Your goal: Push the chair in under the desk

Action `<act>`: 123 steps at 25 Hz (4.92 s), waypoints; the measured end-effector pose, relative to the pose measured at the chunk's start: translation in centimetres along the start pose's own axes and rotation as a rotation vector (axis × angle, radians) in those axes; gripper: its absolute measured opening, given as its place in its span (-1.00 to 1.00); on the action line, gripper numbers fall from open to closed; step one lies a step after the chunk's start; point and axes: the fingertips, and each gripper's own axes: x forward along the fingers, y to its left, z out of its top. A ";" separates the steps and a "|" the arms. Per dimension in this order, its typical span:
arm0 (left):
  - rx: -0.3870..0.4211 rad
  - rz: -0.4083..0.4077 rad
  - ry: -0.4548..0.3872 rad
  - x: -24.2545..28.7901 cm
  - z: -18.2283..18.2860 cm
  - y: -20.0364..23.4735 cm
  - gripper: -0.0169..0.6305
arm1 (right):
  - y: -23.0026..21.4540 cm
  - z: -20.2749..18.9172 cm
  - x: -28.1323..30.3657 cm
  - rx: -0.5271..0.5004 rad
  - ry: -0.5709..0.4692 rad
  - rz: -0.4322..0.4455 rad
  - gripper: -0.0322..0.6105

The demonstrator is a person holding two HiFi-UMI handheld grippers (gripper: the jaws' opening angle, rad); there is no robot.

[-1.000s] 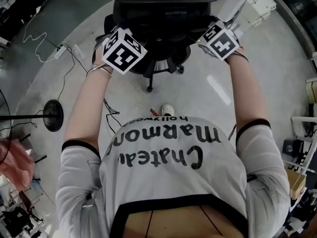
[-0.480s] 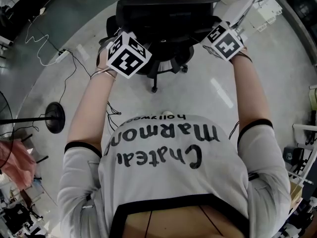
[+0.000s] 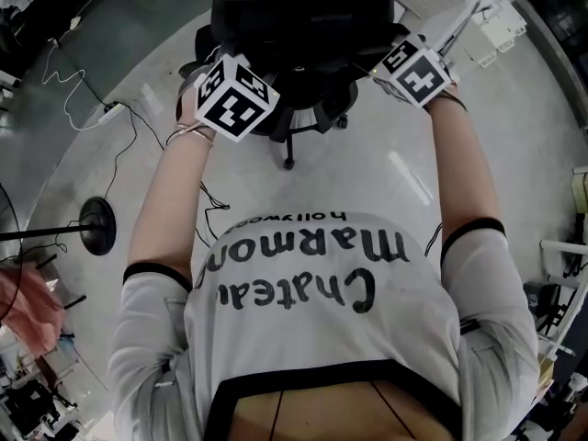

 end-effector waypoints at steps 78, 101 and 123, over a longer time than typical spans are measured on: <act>0.198 -0.365 -0.246 20.0 -9.1 39.7 -0.26 | -14.9 20.5 27.2 0.173 0.197 -0.166 -0.08; 0.227 -0.599 -0.340 20.6 -12.8 46.8 -0.23 | -13.1 27.7 31.7 0.441 0.275 -0.384 -0.23; 0.634 -0.336 -0.138 22.9 -14.8 48.6 -0.20 | -11.9 30.0 33.5 0.238 0.312 -0.354 -0.35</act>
